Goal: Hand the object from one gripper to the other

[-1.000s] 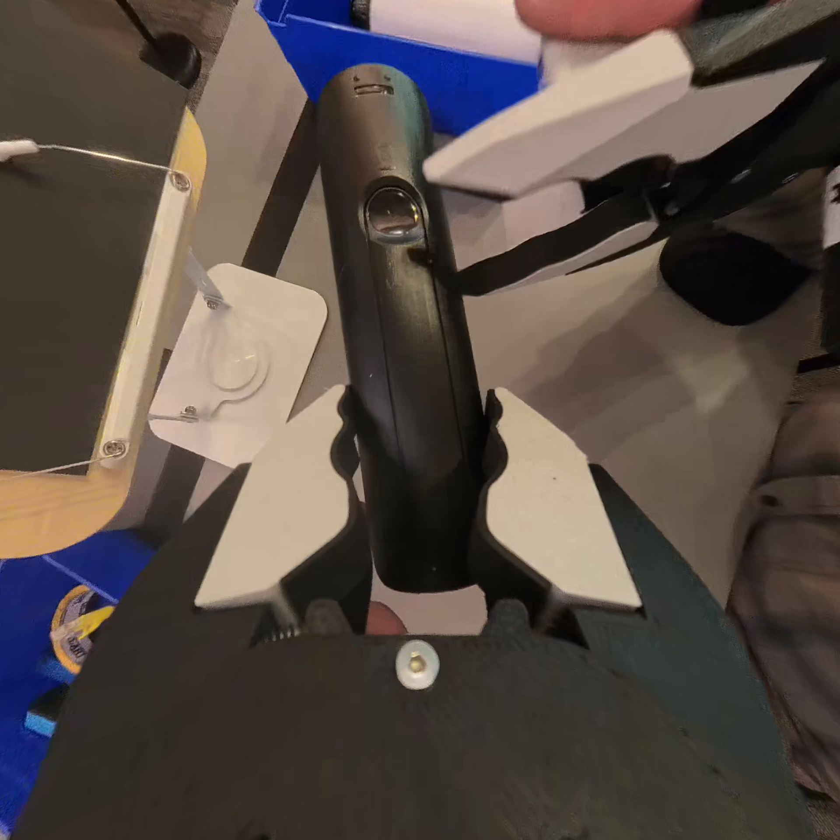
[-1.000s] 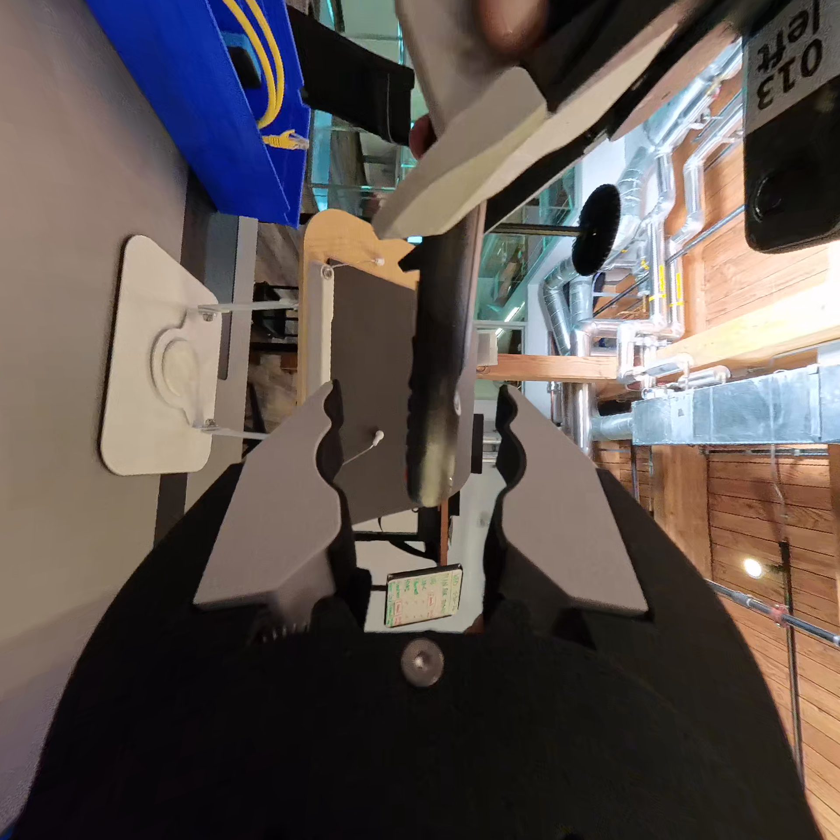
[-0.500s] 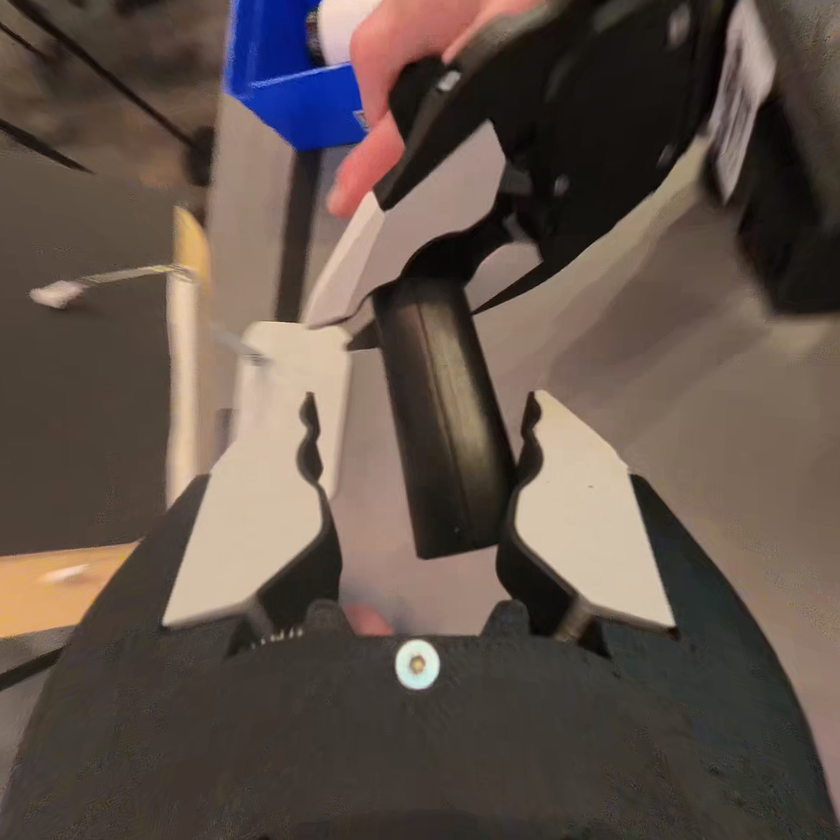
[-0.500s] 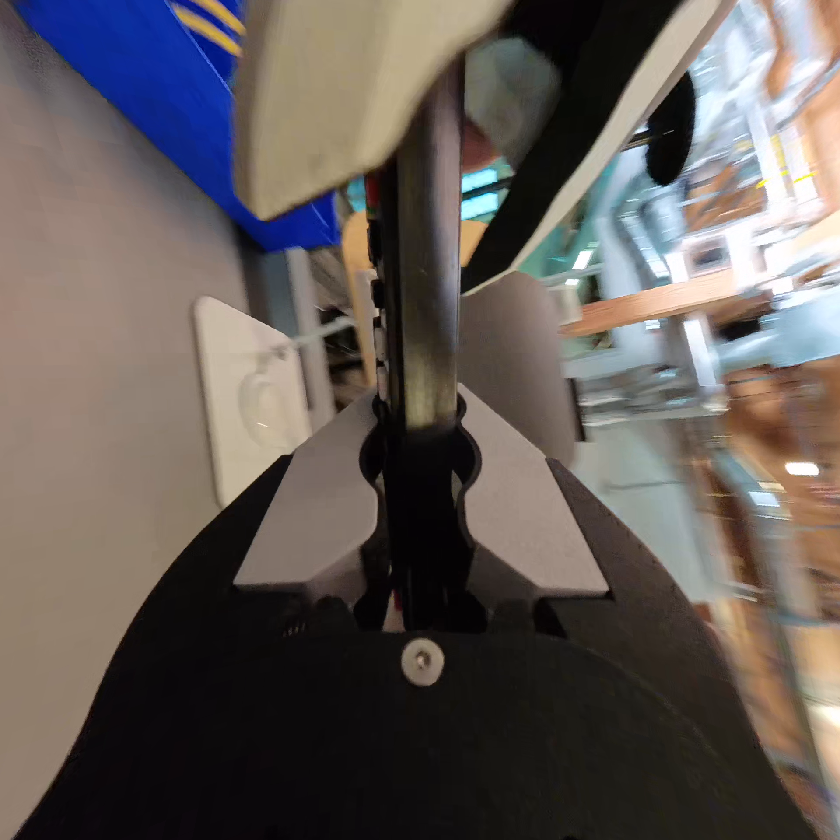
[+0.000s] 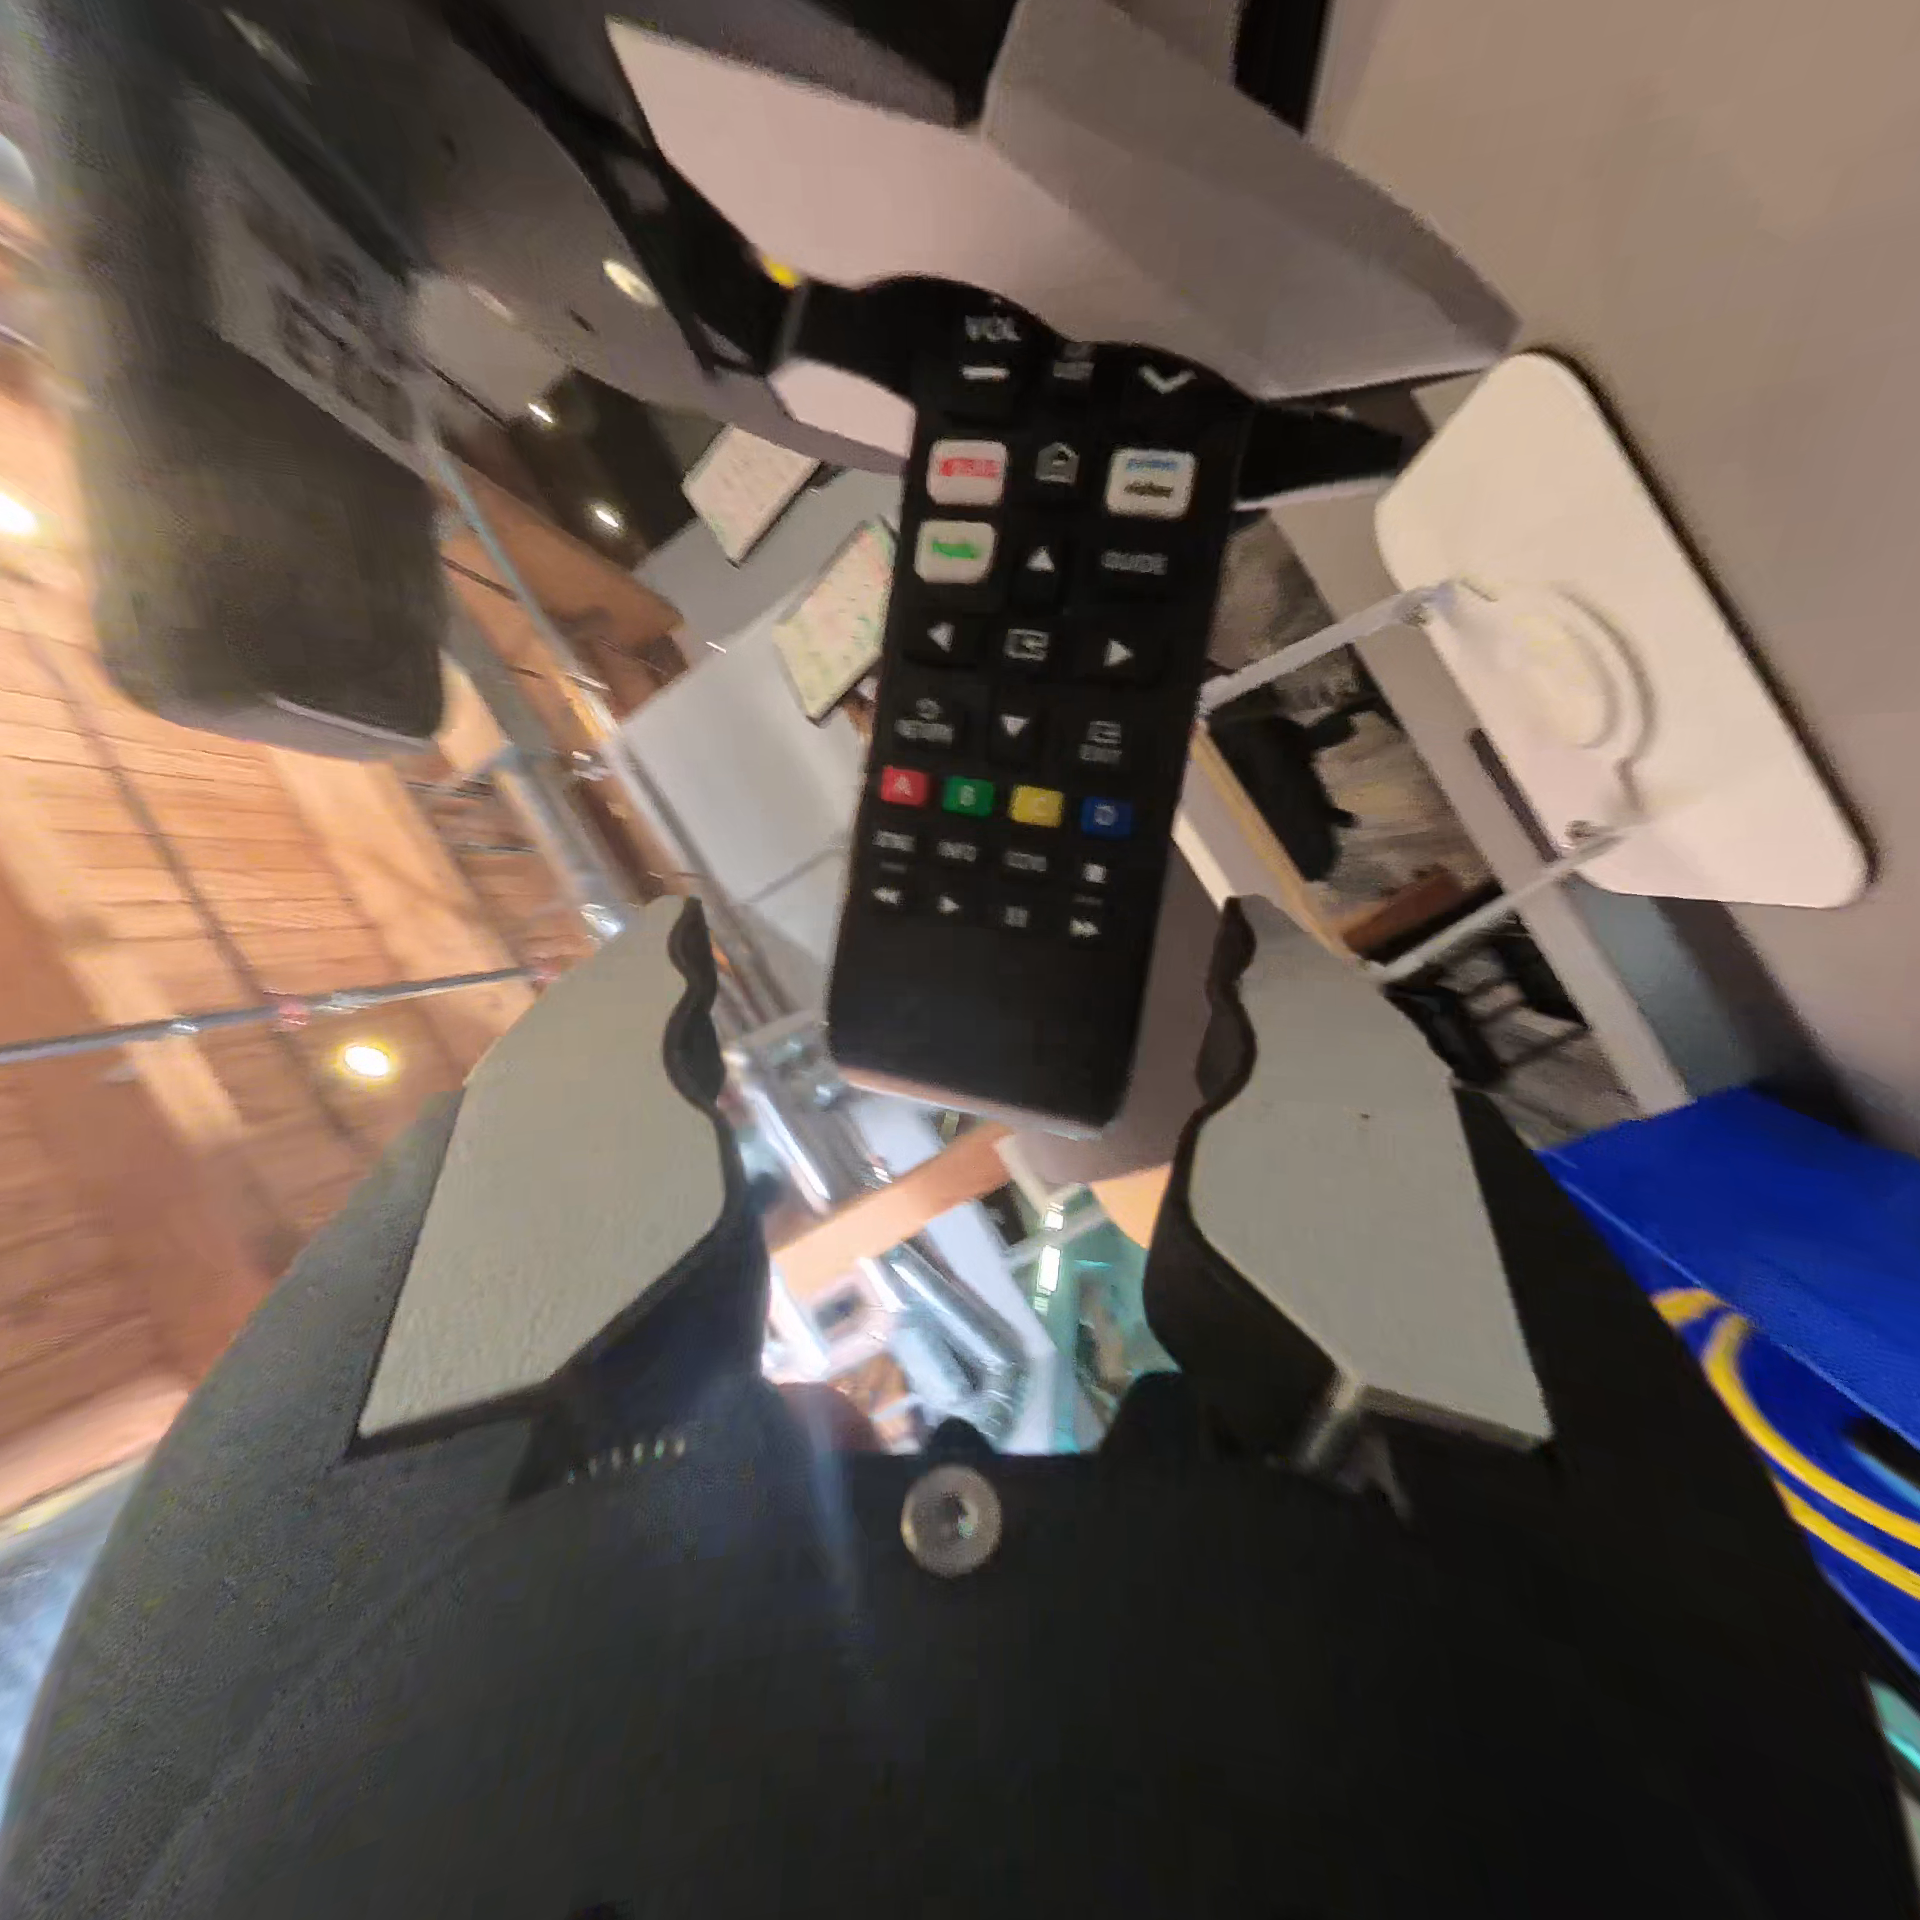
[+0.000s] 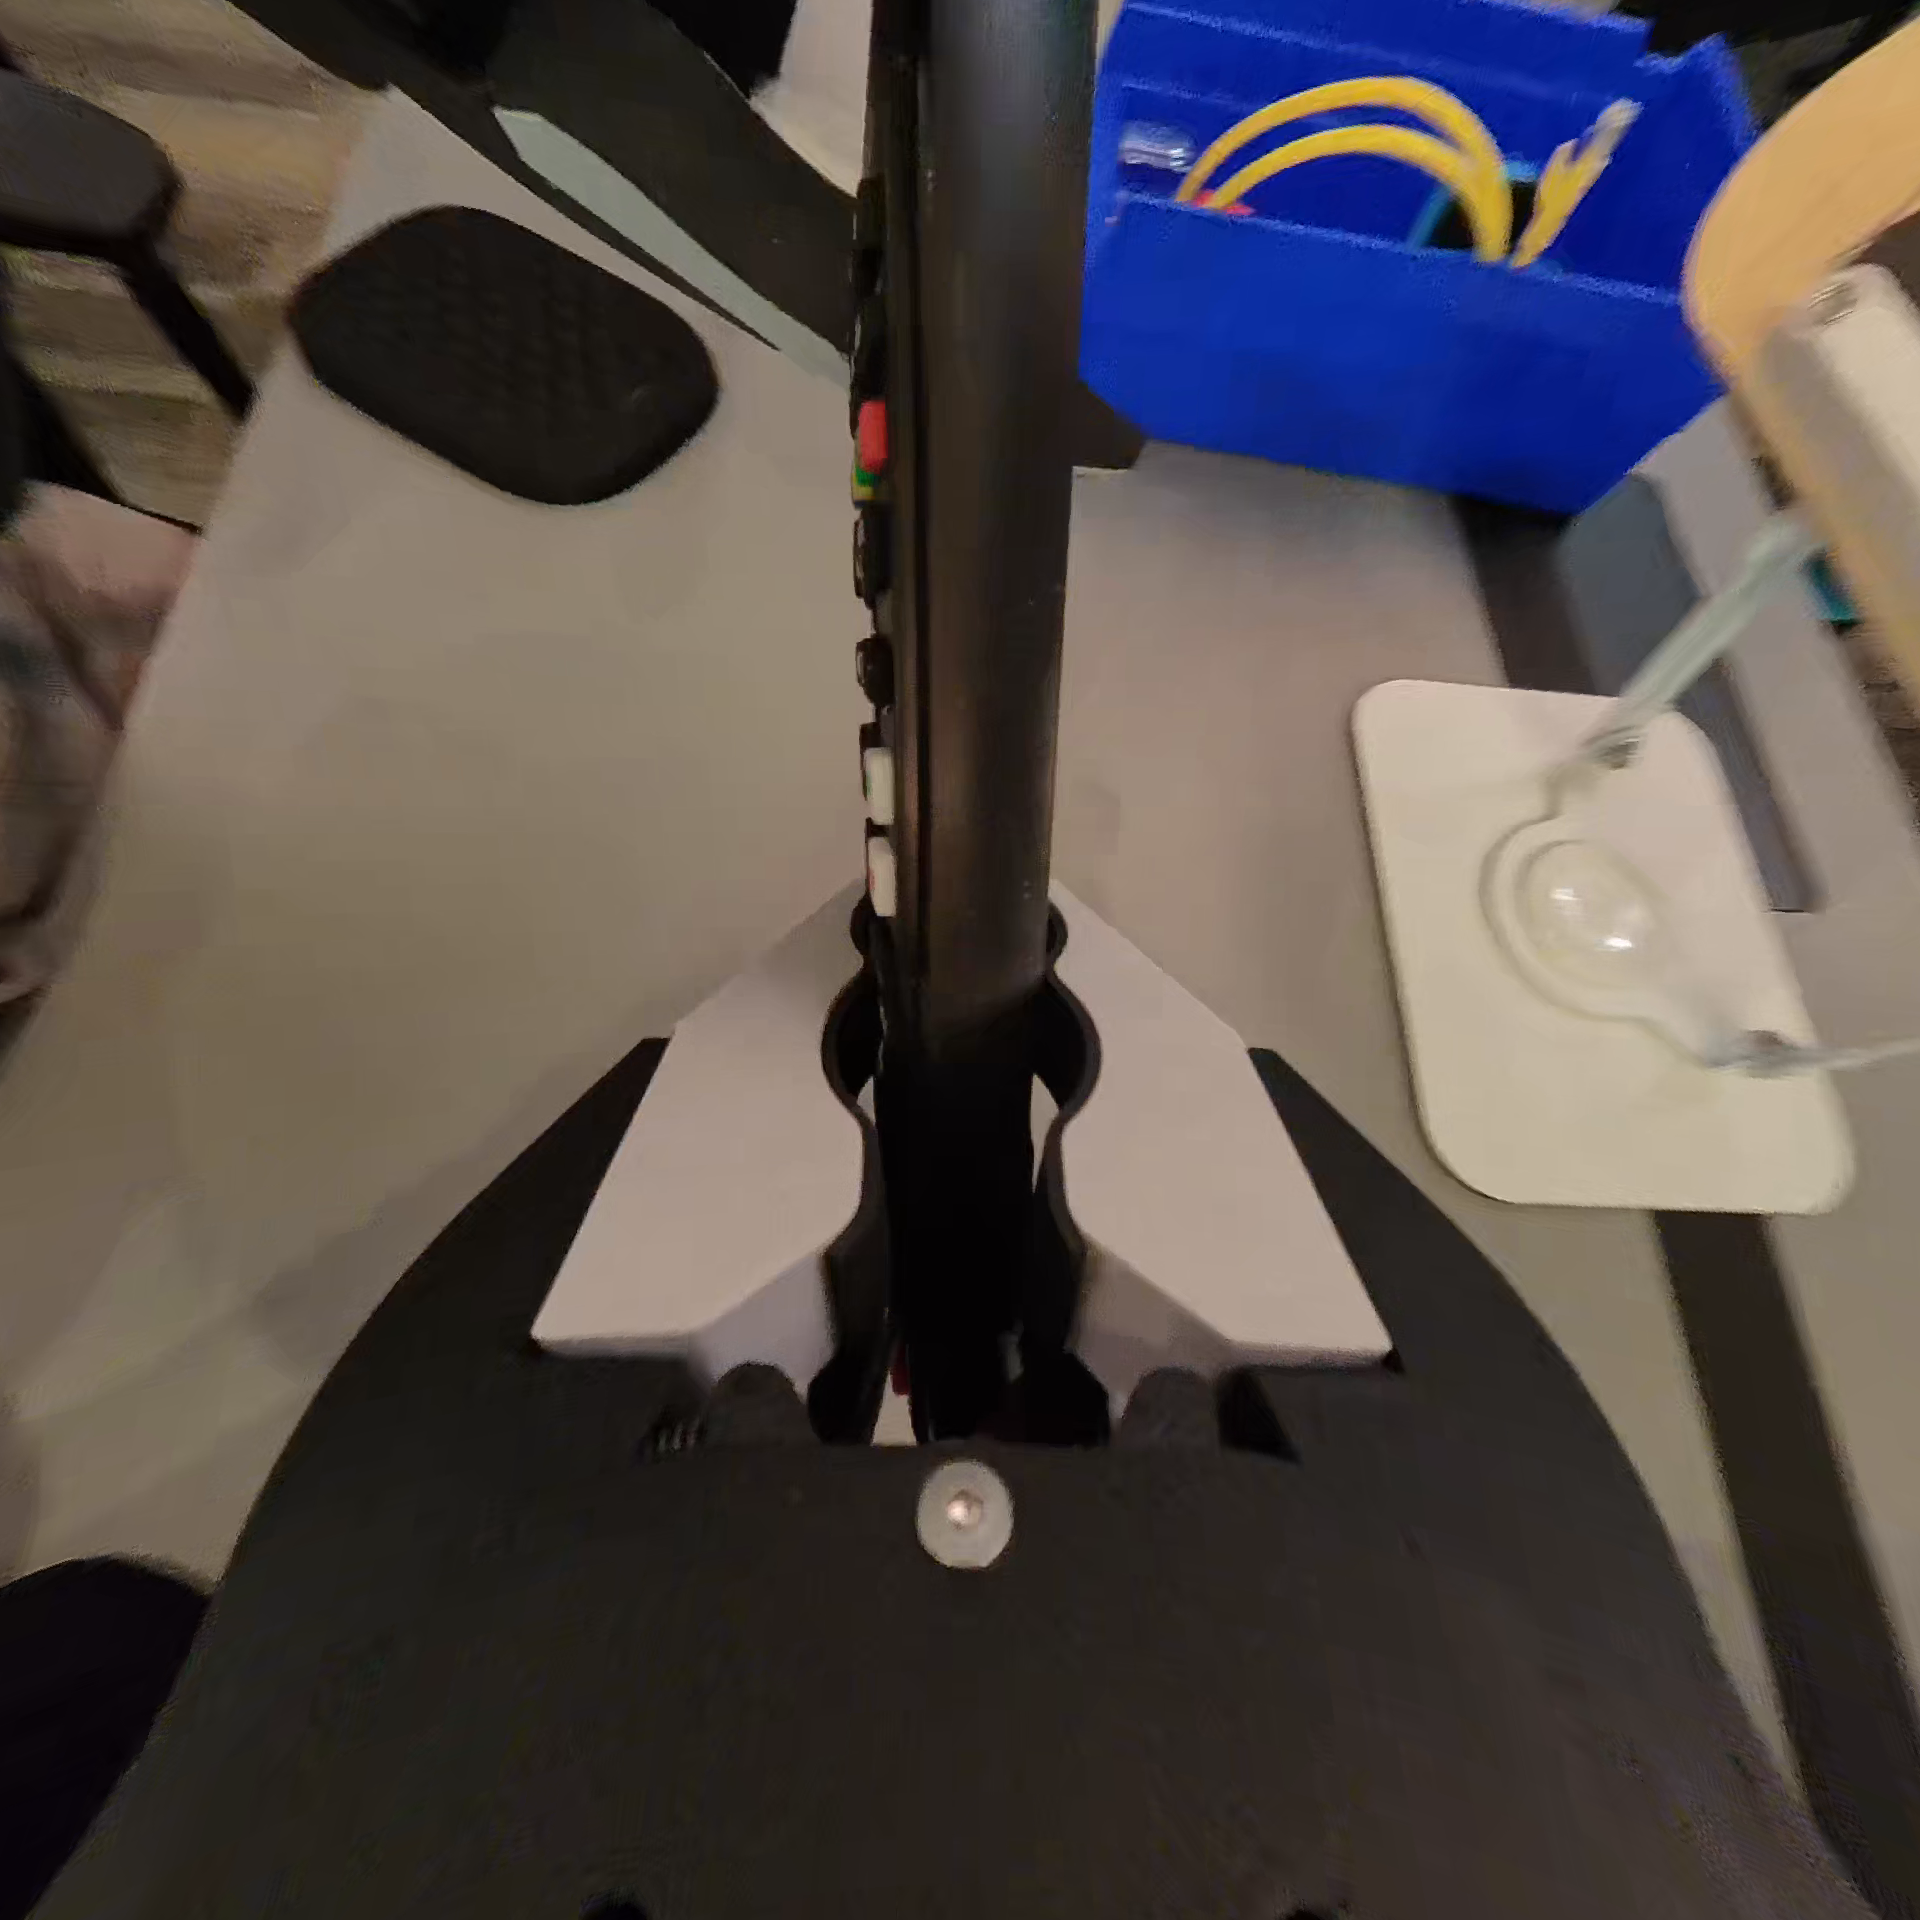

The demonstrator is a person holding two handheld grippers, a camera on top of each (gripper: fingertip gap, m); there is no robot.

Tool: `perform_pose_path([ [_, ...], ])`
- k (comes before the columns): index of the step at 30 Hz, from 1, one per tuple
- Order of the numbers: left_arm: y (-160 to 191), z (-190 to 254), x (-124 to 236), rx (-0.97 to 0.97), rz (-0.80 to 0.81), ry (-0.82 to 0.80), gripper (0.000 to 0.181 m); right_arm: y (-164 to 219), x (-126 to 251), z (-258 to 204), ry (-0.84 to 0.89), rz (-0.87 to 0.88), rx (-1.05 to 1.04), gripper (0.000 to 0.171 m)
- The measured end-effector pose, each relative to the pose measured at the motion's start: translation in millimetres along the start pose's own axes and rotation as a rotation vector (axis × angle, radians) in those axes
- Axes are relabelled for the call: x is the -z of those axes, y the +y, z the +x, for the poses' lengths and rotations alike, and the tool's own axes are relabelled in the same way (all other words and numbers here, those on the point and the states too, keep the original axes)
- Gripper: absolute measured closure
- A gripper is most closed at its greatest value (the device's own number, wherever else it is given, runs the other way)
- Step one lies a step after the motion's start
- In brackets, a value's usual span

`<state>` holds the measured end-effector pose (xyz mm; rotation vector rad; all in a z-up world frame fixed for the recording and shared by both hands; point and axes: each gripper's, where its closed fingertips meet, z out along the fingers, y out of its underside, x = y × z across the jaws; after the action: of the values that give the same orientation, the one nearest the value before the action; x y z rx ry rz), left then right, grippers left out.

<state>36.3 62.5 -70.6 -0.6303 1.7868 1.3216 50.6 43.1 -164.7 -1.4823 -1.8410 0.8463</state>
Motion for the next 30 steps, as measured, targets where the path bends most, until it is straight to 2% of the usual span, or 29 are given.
perform_pose_path([
  [2, -8, -1, -1, -0.047, 0.018, -0.034, 0.092, 6, -8, -2, -0.052, 0.001, -0.056, 0.152],
  [5, -16, 13, -6, -0.088, 0.018, 0.018, 0.099, 10, -16, -7, -0.13, 0.008, -0.115, 0.152],
  [9, -16, 32, -14, -0.123, -0.019, 0.066, 0.13, 9, -20, -17, -0.202, 0.026, -0.132, 0.151],
  [15, -17, 41, -17, -0.114, -0.026, 0.111, 0.13, 14, -25, -20, -0.223, 0.001, -0.143, 0.15],
  [18, -17, 38, -18, -0.088, -0.043, 0.106, 0.123, 15, -25, -21, -0.211, -0.019, -0.129, 0.151],
  [21, -7, 48, -22, -0.091, -0.109, 0.197, 0.115, 14, -29, -17, -0.173, -0.039, -0.132, 0.151],
  [30, 4, 52, -28, -0.101, -0.161, 0.209, 0.119, 11, -32, -7, -0.1, -0.035, -0.123, 0.148],
])
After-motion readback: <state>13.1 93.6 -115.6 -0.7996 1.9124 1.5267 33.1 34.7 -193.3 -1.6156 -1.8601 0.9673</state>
